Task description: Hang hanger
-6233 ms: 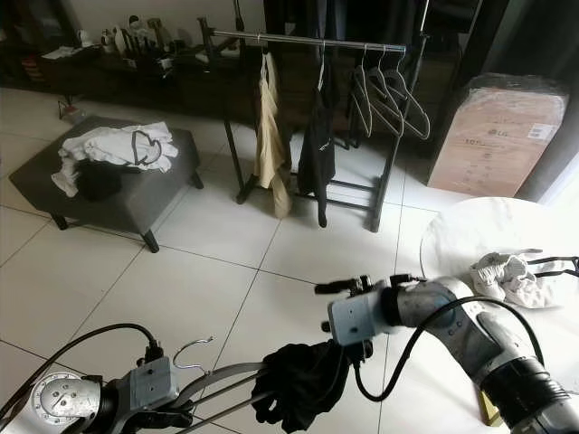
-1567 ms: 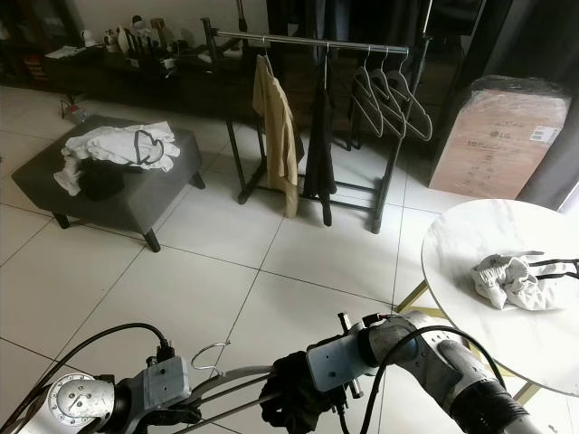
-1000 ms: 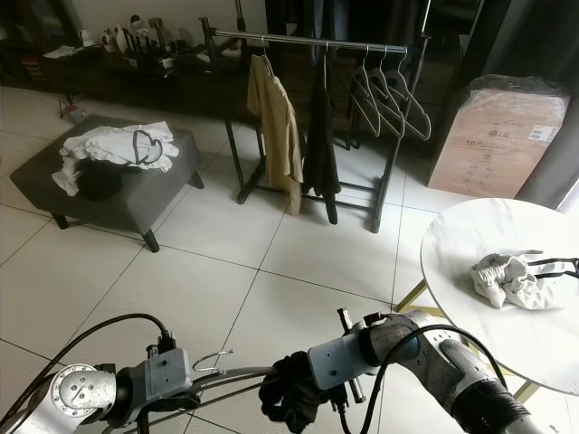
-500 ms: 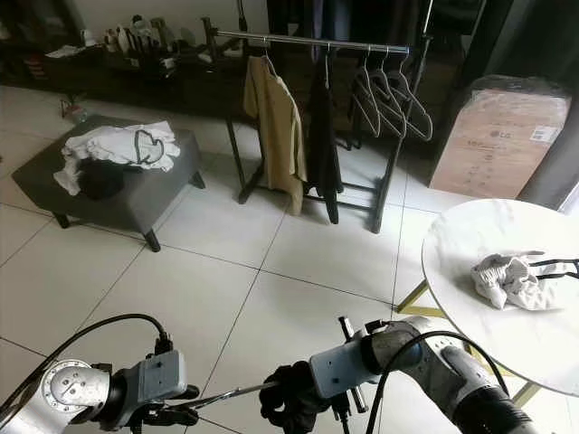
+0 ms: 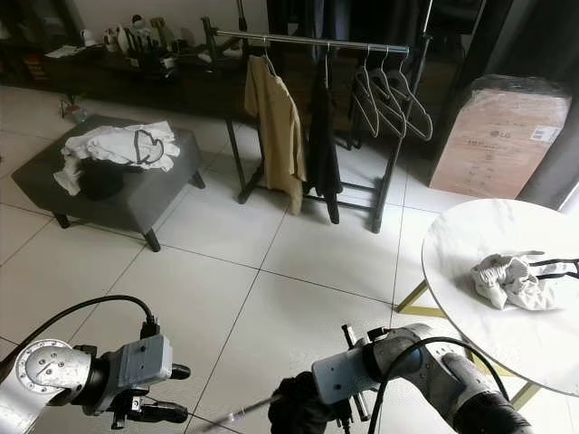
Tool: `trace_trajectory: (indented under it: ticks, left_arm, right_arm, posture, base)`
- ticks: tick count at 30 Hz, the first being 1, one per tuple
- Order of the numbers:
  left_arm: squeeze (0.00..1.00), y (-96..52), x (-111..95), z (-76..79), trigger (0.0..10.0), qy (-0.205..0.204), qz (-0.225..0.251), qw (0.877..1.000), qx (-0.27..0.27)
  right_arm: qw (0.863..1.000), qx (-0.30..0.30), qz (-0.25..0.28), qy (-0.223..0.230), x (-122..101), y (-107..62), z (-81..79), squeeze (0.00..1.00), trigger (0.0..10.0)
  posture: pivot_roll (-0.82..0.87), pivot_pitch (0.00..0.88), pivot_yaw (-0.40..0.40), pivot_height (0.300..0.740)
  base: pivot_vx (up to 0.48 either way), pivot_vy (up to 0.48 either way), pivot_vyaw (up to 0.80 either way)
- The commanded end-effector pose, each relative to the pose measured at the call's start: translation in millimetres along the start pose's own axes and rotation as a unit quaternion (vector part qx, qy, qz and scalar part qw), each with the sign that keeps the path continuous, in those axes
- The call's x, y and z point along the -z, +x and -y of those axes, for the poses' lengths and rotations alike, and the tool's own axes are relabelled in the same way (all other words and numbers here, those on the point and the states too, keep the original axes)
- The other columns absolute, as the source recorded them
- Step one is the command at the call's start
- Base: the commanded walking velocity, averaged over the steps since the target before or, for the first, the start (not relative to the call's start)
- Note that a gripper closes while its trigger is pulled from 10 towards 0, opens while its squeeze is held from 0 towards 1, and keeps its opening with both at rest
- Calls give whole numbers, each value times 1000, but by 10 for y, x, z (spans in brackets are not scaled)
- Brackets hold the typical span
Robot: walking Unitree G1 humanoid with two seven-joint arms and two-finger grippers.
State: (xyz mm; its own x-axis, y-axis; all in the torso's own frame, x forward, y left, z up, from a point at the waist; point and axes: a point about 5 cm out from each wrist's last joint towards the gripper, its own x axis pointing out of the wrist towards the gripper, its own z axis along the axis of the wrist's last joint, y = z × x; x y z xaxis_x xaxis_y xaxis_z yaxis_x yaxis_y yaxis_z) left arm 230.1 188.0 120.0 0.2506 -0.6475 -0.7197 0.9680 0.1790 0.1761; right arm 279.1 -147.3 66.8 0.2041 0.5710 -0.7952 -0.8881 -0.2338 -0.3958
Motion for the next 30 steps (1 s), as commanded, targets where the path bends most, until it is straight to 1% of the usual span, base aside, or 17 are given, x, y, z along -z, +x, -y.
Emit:
trace_trajectory:
  ticks: [1,4,6,7,10,17,18,19,20,21,22,24,25,26,28,29,30]
  left_arm:
    - [1000,-157,-85,-73,10000,5,14,1000,-25]
    - [1000,-260,-155,-98,10000,-6,40,998,-38]
    - [1000,-268,-161,-92,10000,-9,44,998,-38]
    - [1000,-269,-174,-85,10000,-21,61,997,-46]
    - [1000,-256,-194,-100,10000,-39,84,993,-70]
    - [1000,-199,-236,-200,10000,-49,107,984,-131]
    - [1000,-197,-239,-253,10000,-52,109,980,-155]
    - [1000,-224,-290,-408,10000,-48,129,964,-227]
    - [1000,-224,-290,-408,10000,-48,129,964,-227]
    - [1000,-245,-342,-465,10000,-52,150,955,-252]
    - [1000,-250,-364,-470,10000,-58,160,953,-252]
    - [1000,-303,-486,-549,10000,-63,204,933,-289]
    - [1000,-359,-618,-595,10000,-65,253,915,-308]
    - [1000,-389,-669,-623,10000,-71,271,905,-320]
    - [1000,-420,-725,-652,10000,-75,289,894,-333]
    - [1000,-438,-776,-679,10000,-81,310,883,-342]
    - [1000,-438,-776,-679,10000,-81,310,883,-342]
  right_arm:
    - [999,1,13,31,32,39,-63,0,0]
    - [997,16,33,70,54,57,-79,0,0]
    - [996,21,41,81,49,62,-77,0,0]
    - [991,36,55,112,40,78,-51,0,0]
    - [985,48,73,149,33,96,-33,0,0]
    - [985,31,74,154,36,99,-82,0,0]
    - [983,32,76,165,41,98,-79,0,0]
    - [978,30,78,190,54,97,-80,0,0]
    - [978,30,78,190,54,97,-80,0,0]
    - [976,25,79,201,59,100,-87,0,0]
    - [975,23,80,204,59,102,-92,0,0]
    - [973,21,74,219,76,116,-104,0,0]
    - [969,19,66,236,97,139,-127,0,0]
    - [967,18,67,245,96,152,-139,0,0]
    - [963,18,72,258,89,165,-150,0,0]
    - [954,11,82,289,71,189,-176,0,0]
    - [954,11,82,289,71,189,-176,0,0]
  posture:
    - [-13,104,9,740]
    - [-5,98,10,740]
    - [-4,94,10,740]
    - [-4,93,10,740]
    - [-6,91,9,740]
    - [-8,99,6,740]
    - [-9,101,6,740]
    - [-10,103,5,740]
    - [-10,103,5,740]
    - [-9,106,3,740]
    - [-9,106,3,740]
    - [-9,107,2,740]
    - [-8,109,1,740]
    - [-7,109,1,740]
    - [-8,109,0,740]
    - [-11,111,1,740]
    - [-11,111,1,740]
  base:
    - [0,0,0]
    - [0,0,0]
    - [0,0,0]
    - [0,0,0]
    - [0,0,0]
    - [0,0,0]
    - [0,0,0]
    - [0,0,0]
    - [0,0,0]
    - [0,0,0]
    - [0,0,0]
    - [0,0,0]
    - [0,0,0]
    - [0,0,0]
    - [0,0,0]
    - [0,0,0]
    - [0,0,0]
